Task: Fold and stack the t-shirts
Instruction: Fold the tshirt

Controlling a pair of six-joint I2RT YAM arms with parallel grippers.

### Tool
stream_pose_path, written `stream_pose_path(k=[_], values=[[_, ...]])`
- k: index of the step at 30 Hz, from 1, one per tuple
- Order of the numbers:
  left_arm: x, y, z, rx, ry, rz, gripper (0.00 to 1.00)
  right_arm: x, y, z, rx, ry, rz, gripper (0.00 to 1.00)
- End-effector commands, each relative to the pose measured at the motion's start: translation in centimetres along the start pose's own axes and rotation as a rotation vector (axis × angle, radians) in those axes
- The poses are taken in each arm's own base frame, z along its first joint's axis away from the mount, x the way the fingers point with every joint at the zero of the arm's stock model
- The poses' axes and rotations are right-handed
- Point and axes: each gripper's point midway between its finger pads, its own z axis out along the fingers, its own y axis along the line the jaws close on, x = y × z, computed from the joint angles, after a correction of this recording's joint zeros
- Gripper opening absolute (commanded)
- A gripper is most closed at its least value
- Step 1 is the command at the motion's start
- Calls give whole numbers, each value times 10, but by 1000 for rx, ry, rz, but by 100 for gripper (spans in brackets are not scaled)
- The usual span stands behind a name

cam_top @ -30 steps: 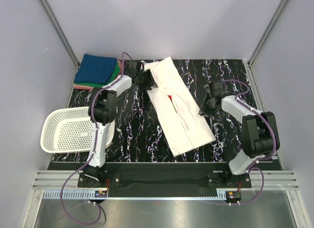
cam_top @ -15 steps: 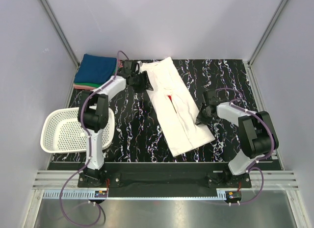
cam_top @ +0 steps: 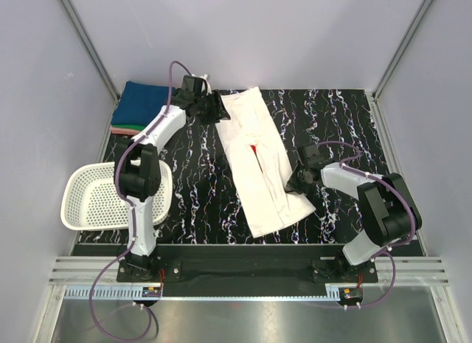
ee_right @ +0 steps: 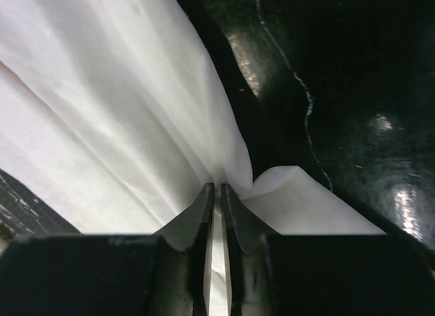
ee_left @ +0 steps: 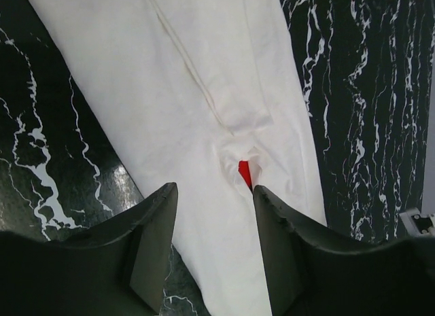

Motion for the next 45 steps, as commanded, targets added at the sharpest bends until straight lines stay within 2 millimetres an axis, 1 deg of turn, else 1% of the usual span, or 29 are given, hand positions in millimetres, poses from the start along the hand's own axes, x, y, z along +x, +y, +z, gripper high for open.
stream_pose_path(k=[1, 2, 3, 4, 5, 7, 10, 12, 14, 15, 18, 20, 23, 25, 26, 27, 28, 29, 31, 33, 34, 35, 36, 37, 39, 41, 42, 43, 45], values=[[29, 9, 6, -45, 69, -34, 54, -9, -26, -14, 165, -58, -40, 16], [29, 5, 9, -20, 40, -25, 54, -11, -35, -17, 218, -62, -49, 16], [35, 5, 6, -14, 41, -32, 54, -22, -40, -19, 268, -103, -67, 17], [49, 13, 10, -27, 65, -39, 54, -25, -44, -19, 299, -109, -74, 16], [54, 16, 12, -38, 67, -37, 54, -25, -49, -20, 327, -109, -76, 17], [63, 23, 17, -42, 86, -39, 54, -24, -48, -19, 320, -108, -63, 17], [73, 28, 23, -40, 106, -45, 53, -25, -37, -25, 264, -115, -55, 20], [71, 27, 26, -31, 92, -43, 53, -29, -24, -35, 220, -128, -64, 21], [73, 33, 34, -43, 101, -55, 53, -35, -14, -45, 185, -143, -77, 22], [71, 31, 34, -45, 98, -53, 53, -37, -9, -48, 170, -149, -78, 22], [78, 47, 39, -117, 121, -59, 52, -39, 9, -52, 89, -145, -115, 24], [80, 56, 41, -154, 123, -60, 52, -37, 17, -47, 49, -126, -135, 24], [83, 63, 45, -170, 131, -71, 52, -31, 9, -34, 80, -87, -138, 22], [81, 66, 48, -176, 130, -66, 52, -25, -4, -28, 121, -76, -109, 22], [84, 72, 50, -192, 143, -62, 52, -25, -12, -25, 154, -85, -98, 22], [85, 74, 51, -200, 149, -60, 52, -18, -22, -21, 177, -74, -83, 22], [79, 75, 51, -204, 139, -53, 52, -16, -24, -19, 182, -80, -45, 22], [79, 78, 51, -214, 141, -43, 52, -7, -30, -16, 184, -62, -25, 25], [78, 83, 54, -227, 144, -40, 52, 2, -28, -13, 172, -55, -3, 26], [67, 85, 53, -234, 137, -24, 52, 12, -26, -12, 151, -41, 13, 27], [68, 90, 57, -245, 151, -22, 52, 16, -24, -12, 143, -40, 43, 27], [57, 90, 55, -250, 145, -12, 52, 20, -23, -13, 134, -39, 52, 27], [55, 93, 56, -257, 149, -11, 52, 22, -22, -14, 127, -40, 61, 27], [57, 101, 58, -269, 167, -22, 52, 24, -21, -14, 125, -42, 84, 28], [44, 101, 59, -263, 150, -13, 52, 25, -20, -20, 117, -64, 96, 29], [41, 108, 62, -266, 158, -23, 50, 25, -14, -29, 97, -82, 121, 31], [34, 107, 61, -254, 146, -23, 47, 23, -8, -32, 78, -89, 126, 31], [33, 110, 61, -248, 148, -30, 45, 23, -3, -36, 57, -91, 125, 31], [27, 107, 56, -230, 140, -27, 45, 18, 14, -48, 15, -98, 108, 31]])
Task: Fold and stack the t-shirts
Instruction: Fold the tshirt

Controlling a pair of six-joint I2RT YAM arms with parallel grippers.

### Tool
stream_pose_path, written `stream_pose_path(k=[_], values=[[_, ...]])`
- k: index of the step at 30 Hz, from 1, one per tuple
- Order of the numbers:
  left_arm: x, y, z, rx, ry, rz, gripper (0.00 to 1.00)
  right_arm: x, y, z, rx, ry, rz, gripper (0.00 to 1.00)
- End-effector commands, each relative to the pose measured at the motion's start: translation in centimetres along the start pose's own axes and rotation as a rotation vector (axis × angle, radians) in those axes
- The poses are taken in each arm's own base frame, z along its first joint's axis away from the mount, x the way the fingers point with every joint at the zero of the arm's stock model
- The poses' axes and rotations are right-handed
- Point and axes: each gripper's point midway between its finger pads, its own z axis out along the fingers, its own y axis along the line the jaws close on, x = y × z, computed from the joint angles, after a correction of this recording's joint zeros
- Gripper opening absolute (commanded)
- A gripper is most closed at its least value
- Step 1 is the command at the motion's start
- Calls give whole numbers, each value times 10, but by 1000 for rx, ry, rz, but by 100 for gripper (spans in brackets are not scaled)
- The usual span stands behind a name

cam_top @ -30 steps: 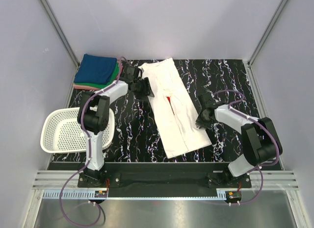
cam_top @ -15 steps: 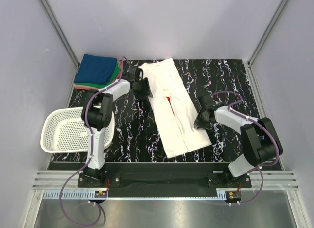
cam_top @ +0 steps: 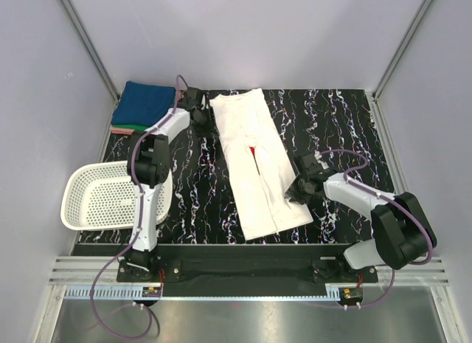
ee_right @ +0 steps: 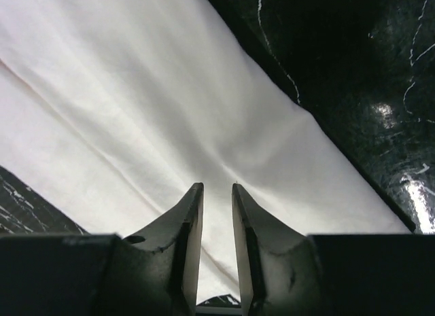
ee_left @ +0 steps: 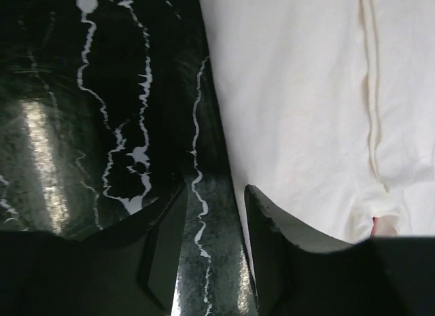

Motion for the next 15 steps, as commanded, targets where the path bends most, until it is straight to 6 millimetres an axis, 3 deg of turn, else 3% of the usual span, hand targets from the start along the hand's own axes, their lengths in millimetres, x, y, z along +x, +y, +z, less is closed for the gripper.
stream_pose_path(k=[1, 3, 5, 6, 7, 8, 10, 11, 13, 14, 15], values=[[-10, 3, -12, 5, -8, 23, 46, -11, 28, -26, -76, -36, 10, 31], [-18, -1, -34, 2, -41, 49, 49, -20, 38, -33, -88, -64, -16, 34], [-9, 1, -46, -5, -42, 58, 50, -27, 47, -37, -112, -81, -79, 35], [-16, -8, -68, 14, -84, 68, 50, -28, 51, -37, -129, -82, -144, 36], [-18, -17, -77, 53, -114, 75, 51, -28, 63, -39, -187, -74, -188, 36], [-1, -15, -76, 70, -88, 62, 52, -26, 71, -38, -218, -54, -231, 36], [-1, -34, -97, 155, -128, 53, 52, -20, 83, -34, -285, -18, -367, 34], [16, -30, -92, 168, -97, 26, 52, -21, 89, -34, -307, -18, -432, 31], [17, -51, -104, 278, -118, 37, 52, -12, 102, -34, -392, 35, -506, 25], [26, -54, -103, 311, -96, 28, 52, -10, 105, -26, -391, 58, -529, 19], [29, -63, -105, 357, -93, 34, 52, -10, 103, -21, -382, 68, -555, 4]])
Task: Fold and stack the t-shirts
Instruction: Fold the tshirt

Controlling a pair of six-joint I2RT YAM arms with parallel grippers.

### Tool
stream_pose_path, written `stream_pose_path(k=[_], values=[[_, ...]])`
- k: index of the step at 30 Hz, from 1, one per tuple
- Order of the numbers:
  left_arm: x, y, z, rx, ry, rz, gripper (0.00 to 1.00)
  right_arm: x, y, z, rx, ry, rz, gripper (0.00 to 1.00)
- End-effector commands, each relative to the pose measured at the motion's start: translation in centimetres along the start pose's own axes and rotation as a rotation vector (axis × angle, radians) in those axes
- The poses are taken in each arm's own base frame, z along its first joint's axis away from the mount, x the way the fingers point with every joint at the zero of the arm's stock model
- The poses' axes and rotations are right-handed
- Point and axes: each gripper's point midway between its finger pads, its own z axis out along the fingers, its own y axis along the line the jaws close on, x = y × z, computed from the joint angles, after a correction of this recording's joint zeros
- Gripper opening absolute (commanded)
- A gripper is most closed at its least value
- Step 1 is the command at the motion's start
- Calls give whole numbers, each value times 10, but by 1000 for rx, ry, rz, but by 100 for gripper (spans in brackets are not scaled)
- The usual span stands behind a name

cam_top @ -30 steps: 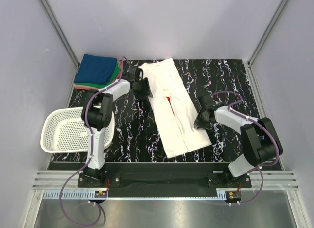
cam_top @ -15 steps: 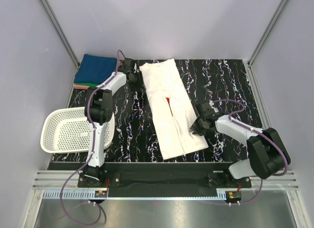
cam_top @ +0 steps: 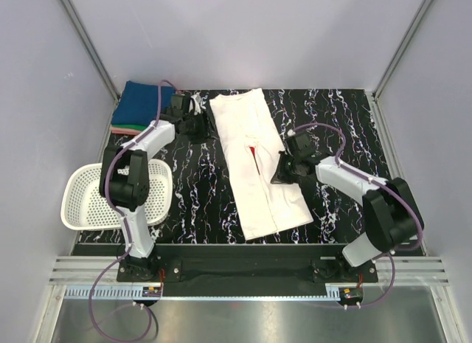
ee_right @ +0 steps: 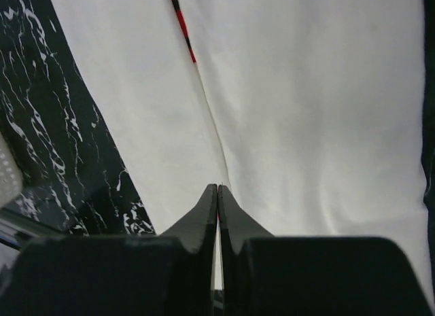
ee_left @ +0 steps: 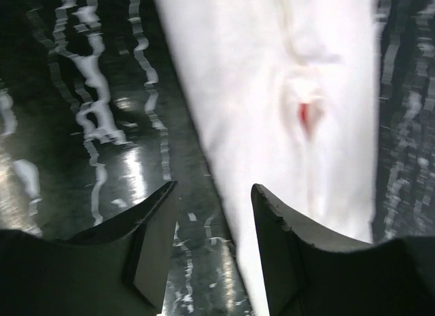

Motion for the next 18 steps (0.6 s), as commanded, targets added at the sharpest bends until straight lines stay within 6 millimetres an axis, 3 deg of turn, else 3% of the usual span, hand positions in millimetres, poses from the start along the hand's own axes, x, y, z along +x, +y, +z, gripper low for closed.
stream_pose_path(k=[1, 4, 7, 11, 13, 16, 18], values=[[-12, -63, -15, 298, -68, 54, 52, -1, 25, 14, -139, 63, -189, 0], [-4, -71, -12, 293, -68, 84, 51, 0, 18, 22, -112, 66, -205, 0], [4, -59, -3, 237, -39, 60, 51, -11, 6, 25, -18, 32, -180, 0], [10, -36, 8, 151, -39, -22, 51, -72, 30, 13, -40, -122, -114, 1], [12, -27, 13, 110, -57, -51, 51, -116, 30, 10, 11, -245, -51, 0], [14, -19, 16, 71, -72, -86, 51, -158, 38, 15, 6, -340, 36, 0], [16, -10, 19, 26, -83, -94, 51, -175, 49, 20, -20, -374, 48, 0]])
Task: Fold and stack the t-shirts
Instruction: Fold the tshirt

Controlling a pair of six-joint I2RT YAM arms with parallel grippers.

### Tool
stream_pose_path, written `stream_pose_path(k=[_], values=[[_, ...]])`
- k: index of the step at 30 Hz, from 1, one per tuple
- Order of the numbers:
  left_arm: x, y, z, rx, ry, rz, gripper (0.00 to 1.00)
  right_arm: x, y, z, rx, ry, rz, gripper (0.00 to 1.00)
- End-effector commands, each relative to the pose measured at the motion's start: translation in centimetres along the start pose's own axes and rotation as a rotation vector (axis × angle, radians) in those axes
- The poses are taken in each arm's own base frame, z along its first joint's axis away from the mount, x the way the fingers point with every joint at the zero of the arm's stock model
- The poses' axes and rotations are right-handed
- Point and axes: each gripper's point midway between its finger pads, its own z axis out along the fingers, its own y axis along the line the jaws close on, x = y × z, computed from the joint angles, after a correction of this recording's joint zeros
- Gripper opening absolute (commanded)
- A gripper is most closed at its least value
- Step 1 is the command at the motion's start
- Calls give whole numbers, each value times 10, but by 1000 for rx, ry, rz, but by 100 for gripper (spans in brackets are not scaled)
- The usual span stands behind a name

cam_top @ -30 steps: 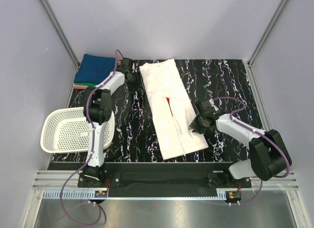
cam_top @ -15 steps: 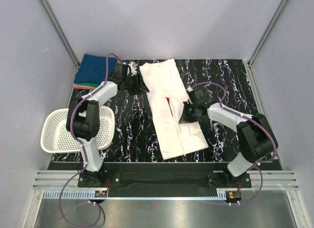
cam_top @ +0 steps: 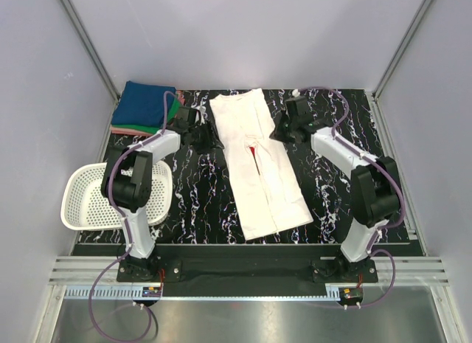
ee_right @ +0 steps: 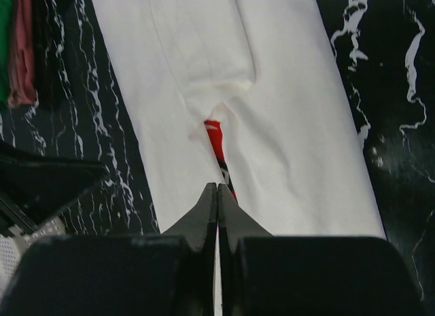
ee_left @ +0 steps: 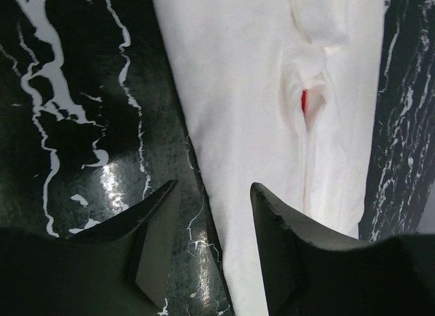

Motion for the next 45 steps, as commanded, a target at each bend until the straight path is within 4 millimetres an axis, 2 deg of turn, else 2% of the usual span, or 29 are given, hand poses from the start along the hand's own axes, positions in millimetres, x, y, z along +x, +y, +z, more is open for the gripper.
stream_pose_path(k=[1, 2, 3, 4, 6, 12, 16, 20, 24, 27, 28, 29, 31, 33, 34, 37, 42, 43, 45], values=[[-12, 11, 4, -62, -85, -32, 51, -46, 13, 24, 7, -132, 70, 0], [-10, 14, 7, -65, -86, -44, 51, -52, 14, 35, 20, -130, 74, 0], [-11, 15, 8, -70, -89, -44, 51, -49, 11, 35, 33, -121, 76, 0], [-10, 18, 10, -78, -88, -52, 51, -54, 10, 48, 46, -115, 83, 0], [-10, 21, 14, -85, -90, -61, 51, -48, 2, 65, 77, -87, 104, 0], [-8, 16, 25, -54, -96, -77, 51, -55, 3, 97, 49, -116, 176, 0], [-6, 13, 28, -49, -92, -62, 52, -55, 9, 108, -1, -116, 201, 0], [-2, 16, 30, -55, -81, -61, 52, -54, 9, 111, -7, -117, 225, 0], [1, 16, 36, -51, -59, -63, 53, -61, 5, 102, 6, -133, 228, 0], [5, 21, 41, -70, -45, -67, 53, -74, -27, 91, 60, -154, 268, 0], [6, 23, 42, -72, -41, -68, 53, -86, -47, 88, 73, -166, 299, 0], [5, 23, 43, -74, -41, -72, 52, -91, -54, 85, 80, -165, 304, 0], [8, 22, 47, -64, -31, -82, 52, -90, -76, 81, 113, -126, 314, 0], [8, 20, 50, -52, -33, -80, 52, -92, -79, 70, 106, -128, 306, 0], [10, 23, 53, -61, -22, -76, 50, -80, -86, 69, 118, -109, 290, 0], [15, 30, 54, -100, -3, -71, 40, -71, -87, 52, 110, -113, 261, 0], [10, 39, 50, -161, 8, -33, 3, -54, -82, 18, 81, -95, 229, 0], [1, 34, 49, -157, -4, -18, 0, -51, -83, 12, 82, -90, 222, 0], [1, 38, 50, -170, 18, -3, 0, -45, -79, -4, 64, -80, 204, 1]])
